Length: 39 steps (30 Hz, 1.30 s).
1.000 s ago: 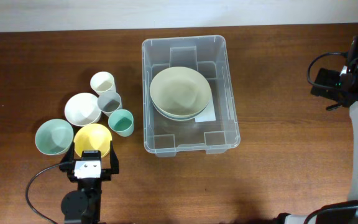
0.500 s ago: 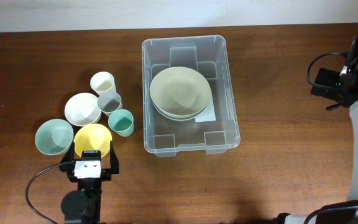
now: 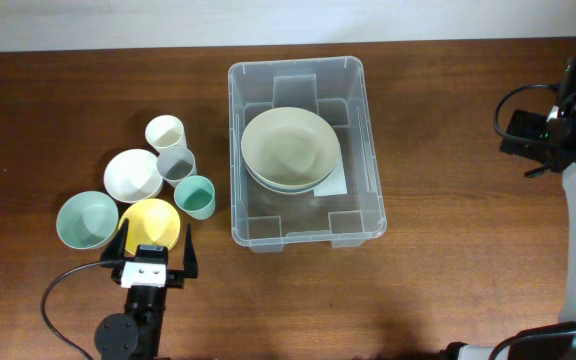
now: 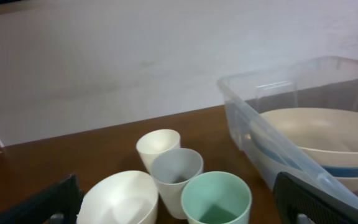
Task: Pack container
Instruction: 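Move the left gripper down to the yellow bowl's rim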
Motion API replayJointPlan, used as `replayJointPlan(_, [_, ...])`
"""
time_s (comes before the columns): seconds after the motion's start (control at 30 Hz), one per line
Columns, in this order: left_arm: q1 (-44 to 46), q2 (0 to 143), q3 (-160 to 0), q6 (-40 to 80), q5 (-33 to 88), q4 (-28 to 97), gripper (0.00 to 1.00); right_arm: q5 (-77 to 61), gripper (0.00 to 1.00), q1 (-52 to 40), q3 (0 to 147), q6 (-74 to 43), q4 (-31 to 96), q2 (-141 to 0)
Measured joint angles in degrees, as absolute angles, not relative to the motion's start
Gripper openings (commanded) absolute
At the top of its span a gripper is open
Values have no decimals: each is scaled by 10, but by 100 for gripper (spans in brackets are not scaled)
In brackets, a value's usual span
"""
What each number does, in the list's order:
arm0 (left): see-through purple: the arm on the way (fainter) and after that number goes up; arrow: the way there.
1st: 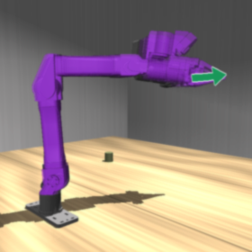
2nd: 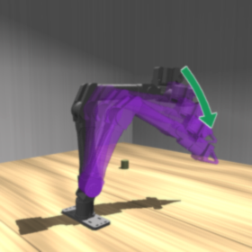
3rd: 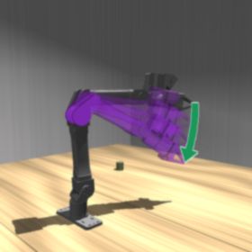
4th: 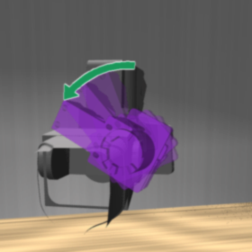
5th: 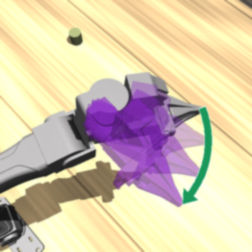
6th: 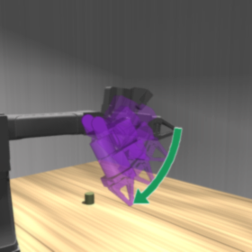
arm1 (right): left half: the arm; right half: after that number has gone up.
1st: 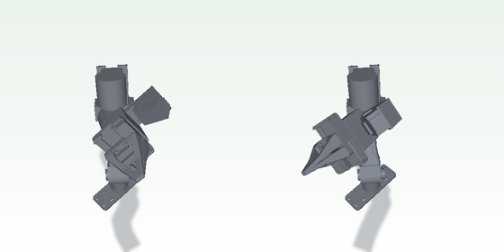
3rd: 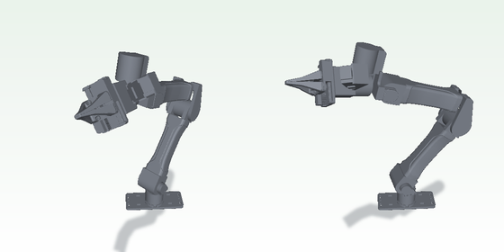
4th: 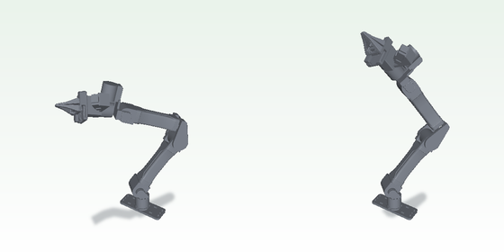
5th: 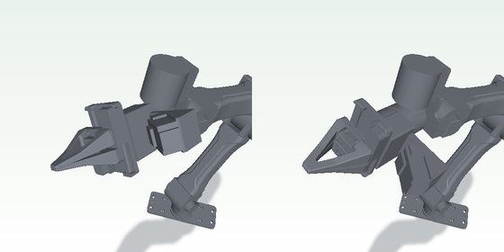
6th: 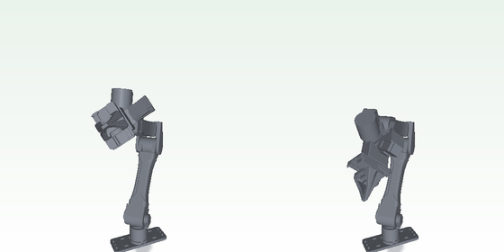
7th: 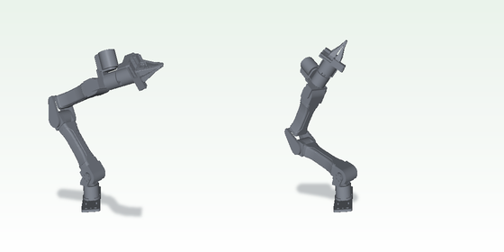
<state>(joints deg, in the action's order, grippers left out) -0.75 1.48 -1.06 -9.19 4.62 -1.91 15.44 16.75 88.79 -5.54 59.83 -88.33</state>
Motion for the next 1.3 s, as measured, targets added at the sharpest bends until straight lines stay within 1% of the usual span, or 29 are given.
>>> replayJointPlan(0.07, [-8, 15, -15, -77, 52, 0, 100, 154, 99, 168, 888, -55, 598, -883])
replayJointPlan(0.2, [-8, 24, -59, -27, 45, 100, 100, 154, 99, 168, 888, -56, 599, -883])
replayJointPlan(0.3, [-8, 52, -155, -3, 32, 192, 99, 154, 99, 168, 888, -55, 598, -883])
replayJointPlan(0.4, [-8, 70, -236, 5, 28, 244, 100, 154, 99, 168, 888, -56, 598, -883])
replayJointPlan(0.5, [-8, 71, -279, 10, 28, 249, 100, 154, 99, 168, 888, -56, 598, -883])
replayJointPlan(0.67, [-8, 71, -284, 12, 33, 205, 100, 154, 99, 168, 888, -55, 598, -883])
replayJointPlan(0.77, [-8, 75, -288, 23, 15, 261, 100, 154, 99, 168, 888, -56, 598, -883])
replayJointPlan(0.87, [-8, 105, -288, 88, -45, 341, 100, 154, 99, 168, 888, -55, 599, -883])
replayJointPlan(0.93, [-8, 134, -288, 143, -83, 368, 99, 154, 99, 168, 888, -55, 598, -883])
replayJointPlan(1.07, [-8, 203, -288, 266, -136, 346, 100, 154, 99, 168, 888, -56, 599, -883])
replayJointPlan(1.17, [-8, 270, -288, 330, -135, 326, 99, 154, 99, 168, 888, -56, 599, -883])
replayJointPlan(1.3, [-38, 384, -289, 363, -86, 303, 100, 154, 99, 168, 888, -56, 598, -883])
